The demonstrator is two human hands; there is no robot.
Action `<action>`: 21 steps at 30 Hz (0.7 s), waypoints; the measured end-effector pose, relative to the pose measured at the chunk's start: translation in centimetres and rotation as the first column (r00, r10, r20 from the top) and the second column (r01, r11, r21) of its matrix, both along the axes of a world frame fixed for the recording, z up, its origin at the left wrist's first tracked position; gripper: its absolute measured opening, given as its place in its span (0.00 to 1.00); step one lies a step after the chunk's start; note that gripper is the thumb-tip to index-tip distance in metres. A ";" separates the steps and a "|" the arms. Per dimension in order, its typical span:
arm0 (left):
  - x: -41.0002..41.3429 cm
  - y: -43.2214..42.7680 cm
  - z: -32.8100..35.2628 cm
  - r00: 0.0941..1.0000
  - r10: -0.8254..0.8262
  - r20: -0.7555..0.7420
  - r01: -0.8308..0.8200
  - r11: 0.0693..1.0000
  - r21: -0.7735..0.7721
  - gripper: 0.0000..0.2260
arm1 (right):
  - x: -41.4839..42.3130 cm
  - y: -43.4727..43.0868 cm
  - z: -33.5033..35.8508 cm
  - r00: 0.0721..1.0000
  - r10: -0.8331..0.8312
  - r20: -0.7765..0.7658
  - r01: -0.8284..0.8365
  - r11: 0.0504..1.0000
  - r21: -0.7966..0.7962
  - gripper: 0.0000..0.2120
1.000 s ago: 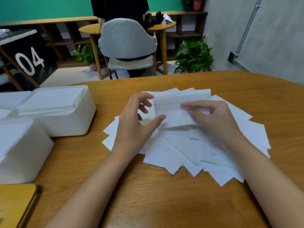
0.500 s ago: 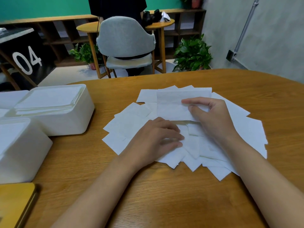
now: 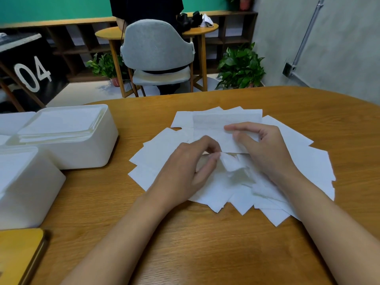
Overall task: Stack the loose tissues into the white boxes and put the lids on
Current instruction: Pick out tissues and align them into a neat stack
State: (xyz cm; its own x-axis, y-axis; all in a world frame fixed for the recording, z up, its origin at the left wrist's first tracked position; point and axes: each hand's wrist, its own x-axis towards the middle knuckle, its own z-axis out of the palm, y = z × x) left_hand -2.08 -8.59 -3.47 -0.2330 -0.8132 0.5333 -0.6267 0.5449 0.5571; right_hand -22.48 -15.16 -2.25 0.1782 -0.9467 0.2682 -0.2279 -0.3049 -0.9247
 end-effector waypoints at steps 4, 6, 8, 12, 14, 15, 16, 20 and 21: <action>0.6 -0.5 0.4 0.970 0.109 -0.217 -0.099 0.994 0.054 0.03 | 0.0 0.6 0.1 0.980 0.170 0.099 -0.176 0.983 0.052 0.25; 1.1 -0.8 0.6 0.951 0.159 -0.266 -0.130 0.984 0.124 0.04 | 0.0 0.7 -0.1 0.961 0.234 0.151 -0.250 0.963 0.097 0.34; 1.5 -1.1 0.6 0.935 0.183 -0.303 -0.133 0.975 0.178 0.05 | 0.2 0.8 0.0 0.961 0.258 0.100 -0.265 0.962 0.065 0.20; 2.3 -1.1 1.0 0.936 0.148 -0.320 -0.077 0.972 0.224 0.14 | 0.3 0.8 0.0 0.970 0.227 0.087 -0.234 0.970 0.073 0.04; 2.6 -1.0 1.5 0.941 0.133 -0.313 -0.056 0.969 0.242 0.17 | 0.3 0.9 0.2 0.963 0.228 0.146 -0.247 0.961 0.126 0.08; 2.7 -1.0 1.7 0.941 0.128 -0.314 -0.048 0.967 0.250 0.17 | 0.3 0.9 0.3 0.956 0.247 0.158 -0.269 0.953 0.139 0.10; 2.8 -0.9 1.9 0.940 0.122 -0.319 -0.038 0.965 0.259 0.17 | 0.2 0.9 0.3 0.952 0.271 0.145 -0.291 0.946 0.141 0.13; 3.2 -1.0 2.1 0.955 0.100 -0.278 -0.018 0.959 0.281 0.12 | 0.3 1.1 0.6 0.940 0.339 0.040 -0.341 0.936 0.085 0.23; 3.3 -1.0 2.1 0.961 0.100 -0.260 -0.022 0.958 0.285 0.12 | 0.4 1.1 0.6 0.941 0.337 0.007 -0.337 0.939 0.072 0.26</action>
State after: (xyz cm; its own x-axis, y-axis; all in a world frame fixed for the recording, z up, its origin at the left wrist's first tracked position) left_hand 1.24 -9.64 -1.34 -0.0579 -0.9454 0.3208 -0.4597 0.3105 0.8320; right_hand -22.07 -14.03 -1.66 0.4911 -0.8476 0.2010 -0.1281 -0.2986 -0.9458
